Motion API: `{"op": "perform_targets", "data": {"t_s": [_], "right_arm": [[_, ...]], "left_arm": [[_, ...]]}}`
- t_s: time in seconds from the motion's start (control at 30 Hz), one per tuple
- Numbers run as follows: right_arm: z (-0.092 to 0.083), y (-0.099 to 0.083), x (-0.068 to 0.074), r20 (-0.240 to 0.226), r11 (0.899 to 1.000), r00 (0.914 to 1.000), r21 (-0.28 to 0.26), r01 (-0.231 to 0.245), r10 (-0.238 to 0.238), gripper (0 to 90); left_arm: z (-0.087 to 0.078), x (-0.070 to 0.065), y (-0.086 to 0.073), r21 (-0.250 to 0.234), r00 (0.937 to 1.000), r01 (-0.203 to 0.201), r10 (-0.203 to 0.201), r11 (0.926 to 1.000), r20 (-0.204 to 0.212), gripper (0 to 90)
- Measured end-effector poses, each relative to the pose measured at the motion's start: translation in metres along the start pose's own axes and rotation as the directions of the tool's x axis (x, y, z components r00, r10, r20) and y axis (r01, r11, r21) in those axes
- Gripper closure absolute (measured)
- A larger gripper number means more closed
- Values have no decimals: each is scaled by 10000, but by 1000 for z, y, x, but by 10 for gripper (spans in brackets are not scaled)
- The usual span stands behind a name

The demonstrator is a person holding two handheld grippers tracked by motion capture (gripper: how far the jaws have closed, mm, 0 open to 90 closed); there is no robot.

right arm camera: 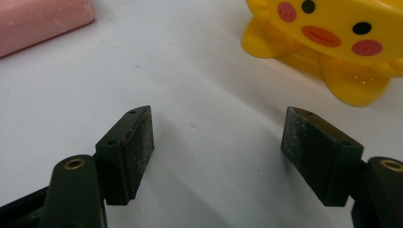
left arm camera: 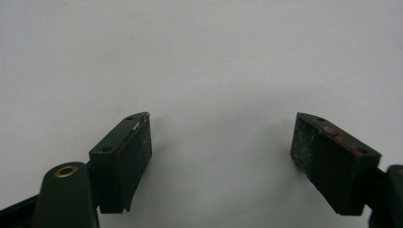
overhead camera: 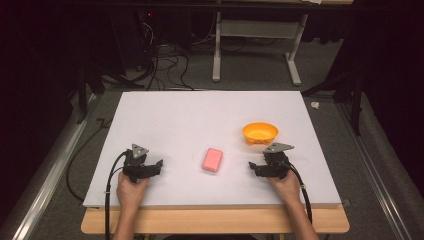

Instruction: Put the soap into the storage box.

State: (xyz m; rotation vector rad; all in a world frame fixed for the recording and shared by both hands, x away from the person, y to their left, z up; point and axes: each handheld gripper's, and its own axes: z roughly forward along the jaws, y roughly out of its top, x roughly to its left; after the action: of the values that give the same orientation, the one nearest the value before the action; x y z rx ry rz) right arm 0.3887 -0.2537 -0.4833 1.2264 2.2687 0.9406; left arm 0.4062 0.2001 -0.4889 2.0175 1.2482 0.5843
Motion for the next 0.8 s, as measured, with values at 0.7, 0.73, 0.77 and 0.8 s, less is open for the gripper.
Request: {"op": "perform_targets", "data": {"t_s": [0.7, 0.73, 0.77, 0.8], "right_arm": [[1, 1, 0, 55, 9999, 9999, 75, -111, 110, 245], [1, 1, 0, 50, 9999, 9999, 86, -131, 130, 245], [1, 1, 0, 50, 9999, 9999, 86, -131, 130, 244], [1, 1, -1, 47, 9999, 9999, 88, -122, 122, 244]], "left_arm": [[0, 1, 0, 0, 9999, 62, -62, 10000, 123, 234], [0, 1, 0, 0, 9999, 62, -62, 10000, 123, 233], [0, 1, 0, 3, 9999, 28, -28, 10000, 109, 233], [0, 1, 0, -2, 10000, 2, -2, 10000, 98, 234]]}}
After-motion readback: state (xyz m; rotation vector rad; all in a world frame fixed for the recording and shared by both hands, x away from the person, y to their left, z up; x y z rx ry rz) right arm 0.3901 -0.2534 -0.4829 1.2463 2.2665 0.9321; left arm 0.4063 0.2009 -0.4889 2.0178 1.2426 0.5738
